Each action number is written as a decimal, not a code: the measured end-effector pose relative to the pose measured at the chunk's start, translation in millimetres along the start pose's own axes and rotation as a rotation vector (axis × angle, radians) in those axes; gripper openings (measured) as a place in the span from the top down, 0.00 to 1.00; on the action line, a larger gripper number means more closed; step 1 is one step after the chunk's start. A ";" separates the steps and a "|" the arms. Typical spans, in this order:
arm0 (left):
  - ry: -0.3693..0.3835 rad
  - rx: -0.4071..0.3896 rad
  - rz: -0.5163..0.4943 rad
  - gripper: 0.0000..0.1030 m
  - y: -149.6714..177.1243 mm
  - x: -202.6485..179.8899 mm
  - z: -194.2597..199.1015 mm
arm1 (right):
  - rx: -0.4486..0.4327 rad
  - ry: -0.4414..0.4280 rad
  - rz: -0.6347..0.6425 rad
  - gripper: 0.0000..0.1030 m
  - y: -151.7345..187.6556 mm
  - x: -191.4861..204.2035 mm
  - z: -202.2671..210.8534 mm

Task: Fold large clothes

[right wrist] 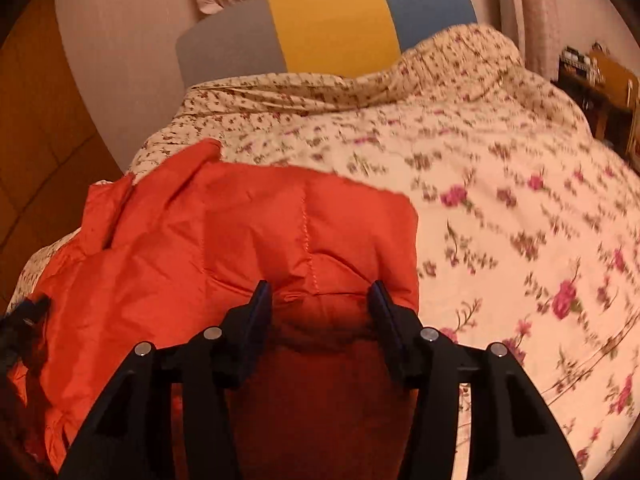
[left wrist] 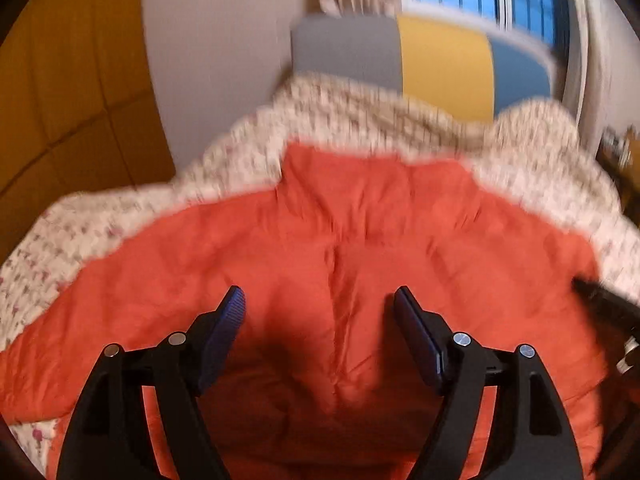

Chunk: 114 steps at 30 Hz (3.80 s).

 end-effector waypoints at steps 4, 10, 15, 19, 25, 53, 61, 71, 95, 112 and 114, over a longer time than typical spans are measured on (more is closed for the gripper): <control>0.052 0.031 0.041 0.24 12.1 7.4 -21.0 | 0.000 0.040 0.035 0.50 2.2 3.1 -8.5; 0.034 0.051 0.023 0.23 17.4 4.8 -26.0 | -0.011 0.046 0.034 0.50 2.0 1.1 -9.6; 0.014 0.051 0.010 0.14 16.3 2.9 -23.1 | -0.073 0.032 0.026 0.49 6.1 -4.6 27.9; -0.015 0.040 0.021 0.03 17.3 6.6 -3.5 | -0.084 0.030 0.096 0.49 25.4 -9.7 64.5; -0.023 0.021 0.077 0.03 36.2 17.1 23.0 | -0.003 0.079 0.064 0.45 48.9 -26.6 55.4; -0.036 -0.124 0.400 0.03 80.3 132.8 134.7 | -0.015 0.233 0.171 0.29 55.9 -22.1 45.8; -0.230 -0.137 0.605 0.03 127.7 254.8 177.6 | -0.014 0.258 0.184 0.25 56.5 -21.7 43.9; -0.260 -0.193 0.967 0.03 210.2 324.3 212.1 | -0.010 0.257 0.180 0.24 57.4 -21.9 43.0; -0.372 -0.291 1.053 0.85 193.6 391.1 209.5 | -0.015 0.285 0.193 0.21 56.6 -23.8 42.0; -0.439 -0.438 0.644 0.87 89.0 297.2 239.3 | -0.012 0.277 0.186 0.21 56.7 -22.0 41.8; -0.419 -0.442 0.593 0.87 76.8 278.5 235.6 | -0.010 0.273 0.183 0.21 56.6 -22.5 41.6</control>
Point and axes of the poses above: each gripper's, at about its wrist camera, not at the fingertips, and z roughly against the way its jaws point, x to its left, y to its underside, the point moved 9 cm from there along -z, roughly the way its jaws point, and after that the axes turned 9 degrees about y, right-handed, at the moved point
